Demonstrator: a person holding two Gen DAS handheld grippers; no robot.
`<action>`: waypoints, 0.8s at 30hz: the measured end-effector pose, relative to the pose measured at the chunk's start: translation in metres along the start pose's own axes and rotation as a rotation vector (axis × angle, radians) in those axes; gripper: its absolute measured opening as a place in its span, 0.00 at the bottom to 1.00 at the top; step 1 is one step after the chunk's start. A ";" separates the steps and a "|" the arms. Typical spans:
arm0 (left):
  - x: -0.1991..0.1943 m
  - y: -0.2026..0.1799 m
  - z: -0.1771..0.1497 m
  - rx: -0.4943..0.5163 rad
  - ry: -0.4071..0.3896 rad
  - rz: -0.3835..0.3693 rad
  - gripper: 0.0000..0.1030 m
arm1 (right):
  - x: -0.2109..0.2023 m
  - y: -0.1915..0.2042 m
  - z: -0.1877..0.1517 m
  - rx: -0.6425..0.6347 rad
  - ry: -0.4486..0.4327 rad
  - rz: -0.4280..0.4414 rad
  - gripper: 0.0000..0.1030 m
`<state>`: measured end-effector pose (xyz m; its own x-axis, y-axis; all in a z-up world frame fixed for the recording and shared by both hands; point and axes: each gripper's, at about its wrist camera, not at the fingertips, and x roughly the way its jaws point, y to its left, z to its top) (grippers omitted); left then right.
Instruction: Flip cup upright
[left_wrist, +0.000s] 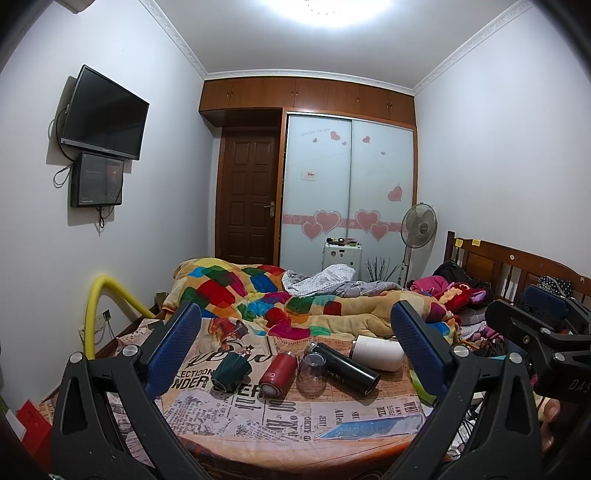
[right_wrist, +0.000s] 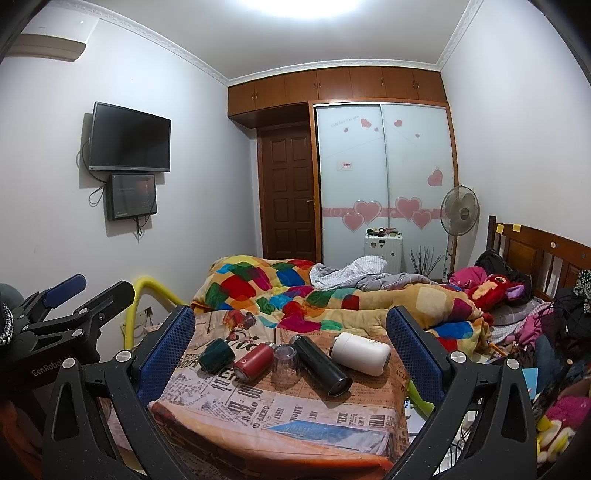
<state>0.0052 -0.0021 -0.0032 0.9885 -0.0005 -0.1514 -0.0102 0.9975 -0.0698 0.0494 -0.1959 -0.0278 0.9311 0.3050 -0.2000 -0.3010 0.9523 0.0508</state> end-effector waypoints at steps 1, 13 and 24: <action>0.000 0.001 0.000 0.000 0.000 -0.001 1.00 | 0.000 0.000 0.000 0.000 -0.001 0.000 1.00; 0.000 -0.001 0.002 0.000 -0.001 -0.001 1.00 | 0.001 0.001 0.000 -0.001 0.000 0.000 1.00; 0.000 0.000 0.003 0.000 -0.002 -0.003 1.00 | 0.000 0.000 -0.001 -0.002 -0.002 0.000 1.00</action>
<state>0.0053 -0.0024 -0.0006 0.9888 -0.0030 -0.1494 -0.0076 0.9975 -0.0705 0.0492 -0.1957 -0.0292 0.9315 0.3049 -0.1984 -0.3014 0.9523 0.0488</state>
